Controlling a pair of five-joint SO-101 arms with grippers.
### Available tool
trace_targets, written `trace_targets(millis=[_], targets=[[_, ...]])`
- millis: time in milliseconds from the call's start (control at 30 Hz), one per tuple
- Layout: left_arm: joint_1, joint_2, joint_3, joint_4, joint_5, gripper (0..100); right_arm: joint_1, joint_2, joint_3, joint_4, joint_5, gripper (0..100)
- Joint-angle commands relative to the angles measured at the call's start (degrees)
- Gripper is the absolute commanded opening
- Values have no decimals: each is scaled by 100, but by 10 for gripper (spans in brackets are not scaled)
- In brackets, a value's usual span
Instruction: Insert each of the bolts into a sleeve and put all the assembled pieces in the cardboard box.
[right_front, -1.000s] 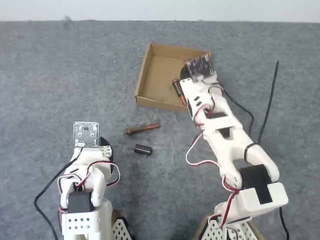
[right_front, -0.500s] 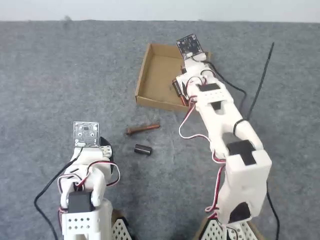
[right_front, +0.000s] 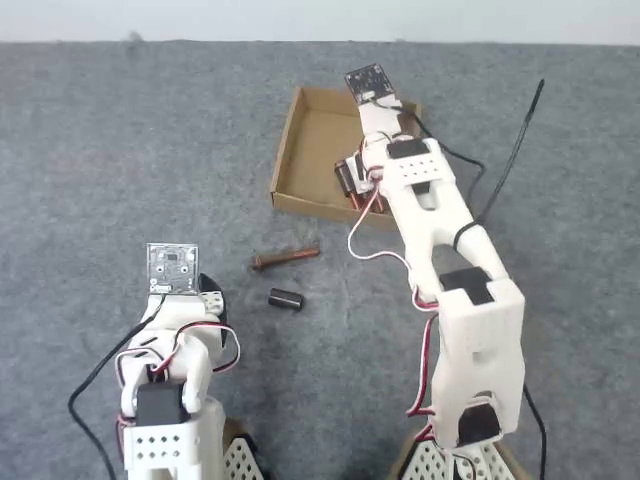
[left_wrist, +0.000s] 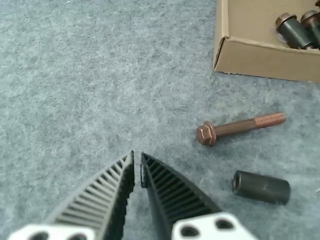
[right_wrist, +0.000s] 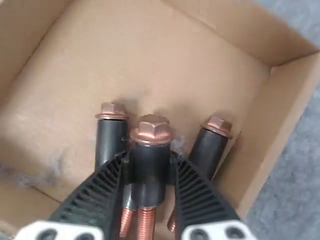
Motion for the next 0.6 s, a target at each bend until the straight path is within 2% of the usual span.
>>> trace_targets(millis=[0,100,167,333,567], targets=[[18,-62,-57,44,-44,20,-66,57,-862,514,-202,37],[18,-62,-57,44,-44,20,-66,154,-1248,998,-343,113],[18,-62,-57,44,-44,20,-92,154,-1415,1182,-360,127],[18,-62,-57,44,-44,20,-92,119,-1749,1288,-343,65],[18,-62,-57,44,-44,20,-233,-593,-1820,2220,-325,7]])
